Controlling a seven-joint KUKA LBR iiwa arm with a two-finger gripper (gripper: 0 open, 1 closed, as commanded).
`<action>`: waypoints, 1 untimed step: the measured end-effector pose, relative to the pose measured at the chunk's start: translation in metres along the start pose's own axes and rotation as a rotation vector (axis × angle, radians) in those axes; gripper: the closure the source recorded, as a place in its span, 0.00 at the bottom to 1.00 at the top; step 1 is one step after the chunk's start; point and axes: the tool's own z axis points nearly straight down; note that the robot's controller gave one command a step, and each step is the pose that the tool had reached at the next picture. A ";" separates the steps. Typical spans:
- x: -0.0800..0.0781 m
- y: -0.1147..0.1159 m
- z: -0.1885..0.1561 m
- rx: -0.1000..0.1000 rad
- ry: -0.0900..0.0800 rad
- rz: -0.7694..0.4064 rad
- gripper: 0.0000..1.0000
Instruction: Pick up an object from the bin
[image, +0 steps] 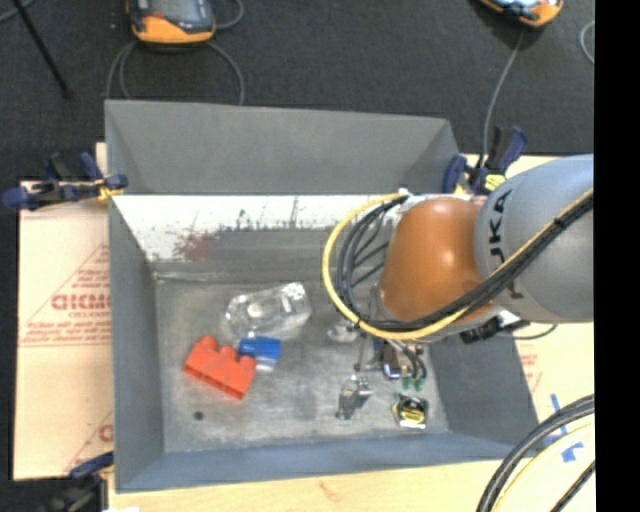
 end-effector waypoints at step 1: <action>-0.050 0.043 0.026 0.001 -0.001 0.183 0.00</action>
Offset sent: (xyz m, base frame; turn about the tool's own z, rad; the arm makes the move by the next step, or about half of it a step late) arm 0.0487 0.0433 -0.0256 0.1853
